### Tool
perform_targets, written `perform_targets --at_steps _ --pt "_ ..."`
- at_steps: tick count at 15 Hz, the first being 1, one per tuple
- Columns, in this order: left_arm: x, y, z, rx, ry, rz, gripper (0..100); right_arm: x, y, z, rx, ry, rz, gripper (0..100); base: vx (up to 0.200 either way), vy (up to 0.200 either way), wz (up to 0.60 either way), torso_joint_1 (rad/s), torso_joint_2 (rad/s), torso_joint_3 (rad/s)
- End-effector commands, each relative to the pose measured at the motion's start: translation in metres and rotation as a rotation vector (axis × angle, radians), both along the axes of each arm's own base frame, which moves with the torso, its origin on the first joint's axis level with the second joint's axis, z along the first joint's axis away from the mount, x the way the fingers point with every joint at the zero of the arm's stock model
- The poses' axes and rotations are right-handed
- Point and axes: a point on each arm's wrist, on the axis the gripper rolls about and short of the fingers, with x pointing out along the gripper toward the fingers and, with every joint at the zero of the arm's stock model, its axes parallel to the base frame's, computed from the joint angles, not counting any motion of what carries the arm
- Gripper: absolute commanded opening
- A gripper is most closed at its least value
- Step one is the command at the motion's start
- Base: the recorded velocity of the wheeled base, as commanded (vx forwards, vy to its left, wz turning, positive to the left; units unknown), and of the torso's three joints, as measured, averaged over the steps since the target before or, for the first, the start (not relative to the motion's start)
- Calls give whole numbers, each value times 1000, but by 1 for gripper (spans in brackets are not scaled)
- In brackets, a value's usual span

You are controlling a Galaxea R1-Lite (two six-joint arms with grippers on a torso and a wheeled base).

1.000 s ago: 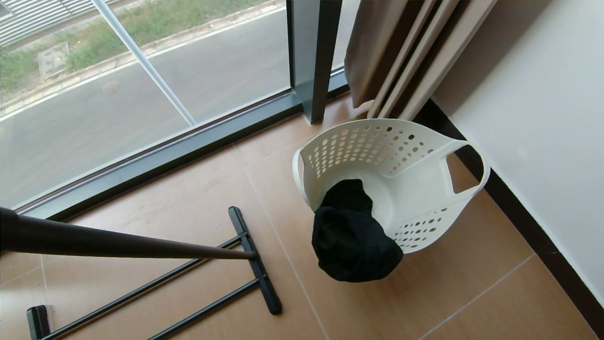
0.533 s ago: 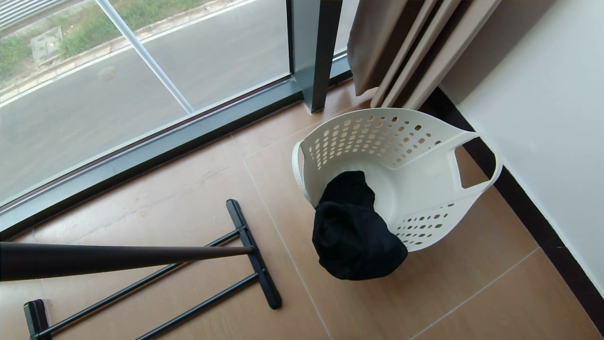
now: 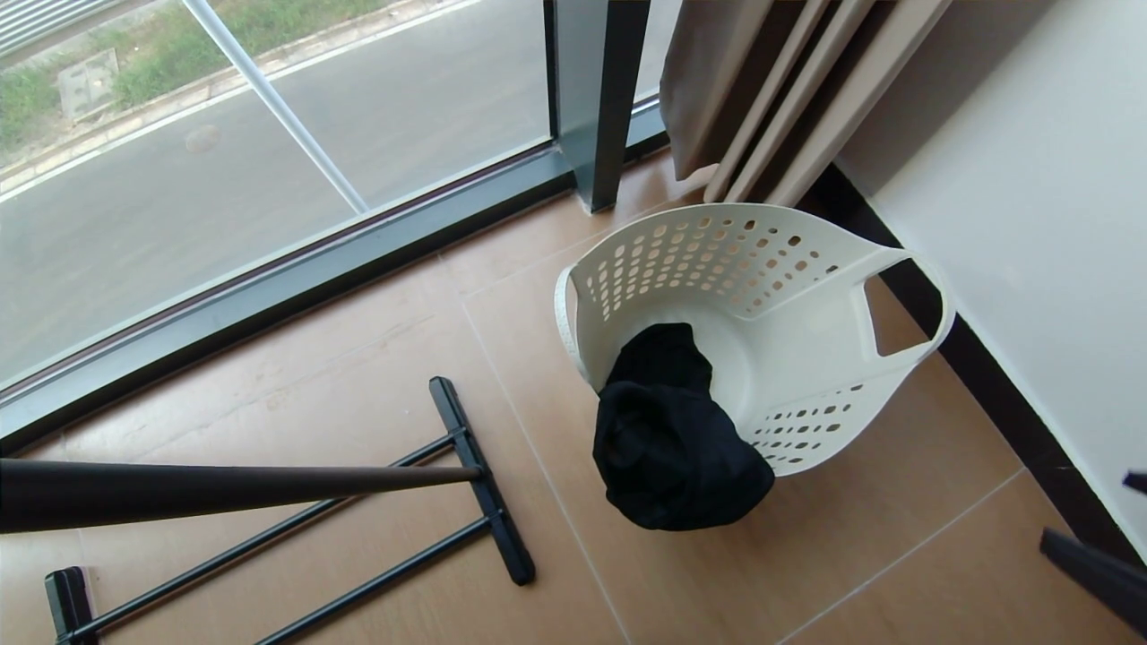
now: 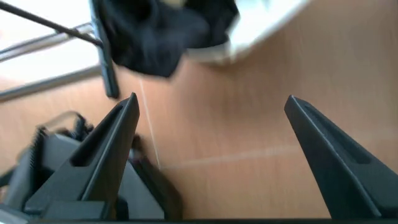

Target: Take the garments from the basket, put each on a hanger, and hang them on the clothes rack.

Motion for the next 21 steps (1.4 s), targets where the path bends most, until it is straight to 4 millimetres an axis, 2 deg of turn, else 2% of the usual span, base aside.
perform_targets --at_steps 1,3,5,7,8,13,16,18,21 --pt "0 0 0 0 1 0 100 111 49 62 -72 95 157 100 0 0 0 0 0 0" --pt "0 0 0 0 1 0 100 132 61 72 -134 134 194 100 0 0 0 0 0 0" --pt "0 0 0 0 1 0 100 143 80 68 -240 173 289 100 0 0 0 0 0 0" --pt "0 0 0 0 1 0 100 156 103 52 -316 226 309 100 0 0 0 0 0 0" --pt "0 0 0 0 1 0 100 159 108 46 -333 243 310 100 0 0 0 0 0 0" --pt "0 0 0 0 1 0 100 180 122 21 -394 311 318 100 0 0 0 0 0 0" --pt "0 0 0 0 1 0 100 188 126 8 -424 342 310 100 0 0 0 0 0 0" --pt "0 0 0 0 1 0 100 203 126 0 -423 335 280 100 0 0 0 0 0 0" --pt "0 0 0 0 1 0 100 214 130 -11 -437 355 265 100 0 0 0 0 0 0"
